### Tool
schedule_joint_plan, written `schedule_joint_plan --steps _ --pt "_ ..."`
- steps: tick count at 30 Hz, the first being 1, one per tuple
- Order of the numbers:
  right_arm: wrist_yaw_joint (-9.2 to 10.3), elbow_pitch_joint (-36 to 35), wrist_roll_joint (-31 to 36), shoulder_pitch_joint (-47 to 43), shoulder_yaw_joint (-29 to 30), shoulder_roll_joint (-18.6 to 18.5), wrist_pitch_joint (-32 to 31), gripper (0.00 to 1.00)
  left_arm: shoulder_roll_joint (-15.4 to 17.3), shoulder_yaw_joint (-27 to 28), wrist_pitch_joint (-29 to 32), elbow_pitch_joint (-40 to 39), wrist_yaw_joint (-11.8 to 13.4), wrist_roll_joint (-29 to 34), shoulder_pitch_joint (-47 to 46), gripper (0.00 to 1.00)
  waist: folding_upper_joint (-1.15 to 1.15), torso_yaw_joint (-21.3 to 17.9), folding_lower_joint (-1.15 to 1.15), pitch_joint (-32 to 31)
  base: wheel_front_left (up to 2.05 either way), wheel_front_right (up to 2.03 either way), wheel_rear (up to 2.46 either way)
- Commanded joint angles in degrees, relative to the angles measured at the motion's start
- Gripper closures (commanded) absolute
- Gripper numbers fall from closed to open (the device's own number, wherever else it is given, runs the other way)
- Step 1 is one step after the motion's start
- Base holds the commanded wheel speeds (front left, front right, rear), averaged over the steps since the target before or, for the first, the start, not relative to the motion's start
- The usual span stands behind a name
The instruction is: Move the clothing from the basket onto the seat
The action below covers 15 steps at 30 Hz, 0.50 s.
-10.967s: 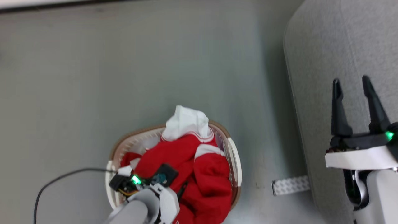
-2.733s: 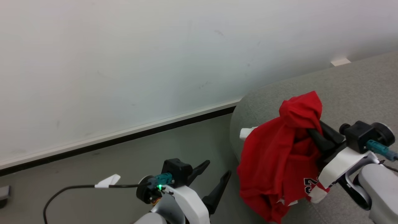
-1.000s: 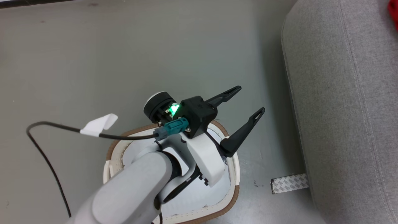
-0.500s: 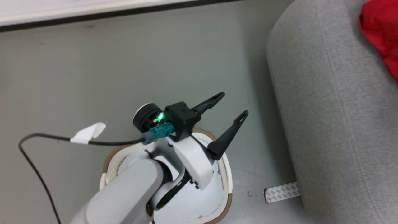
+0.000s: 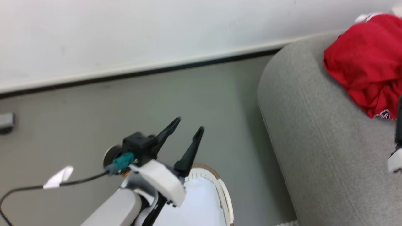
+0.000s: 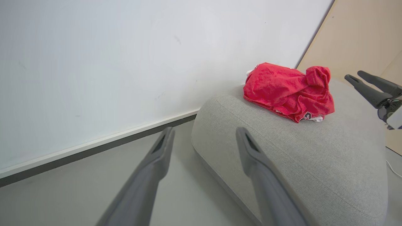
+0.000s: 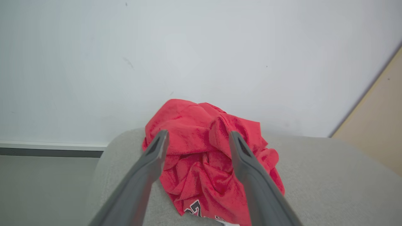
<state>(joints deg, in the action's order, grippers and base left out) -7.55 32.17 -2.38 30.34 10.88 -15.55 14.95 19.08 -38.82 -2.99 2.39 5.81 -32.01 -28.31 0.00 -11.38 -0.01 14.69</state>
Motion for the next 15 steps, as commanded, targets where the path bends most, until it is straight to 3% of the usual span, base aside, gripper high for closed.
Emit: schedule_joint_plan --steps 1,8,15 --pt "0.13 -2.49 -0.03 -3.37 -1.08 0.66 0.17 0.00 1.01 0.60 -1.09 0.78 0.96 -0.08 2.47 0.00 0.00 1.53 0.01 -5.34 0.00 0.00 0.00" --pt "0.13 -9.19 -1.57 -13.55 -6.13 3.98 0.18 0.00 1.71 3.57 -6.00 4.15 5.10 -2.76 11.55 0.00 0.00 3.72 0.01 -13.01 0.00 0.00 0.00" --pt "0.13 -12.44 -4.20 -19.47 -9.23 8.42 0.18 0.00 3.09 7.03 -10.50 6.38 7.95 -3.50 18.02 0.00 0.00 5.83 0.01 -16.06 0.00 0.00 0.00"
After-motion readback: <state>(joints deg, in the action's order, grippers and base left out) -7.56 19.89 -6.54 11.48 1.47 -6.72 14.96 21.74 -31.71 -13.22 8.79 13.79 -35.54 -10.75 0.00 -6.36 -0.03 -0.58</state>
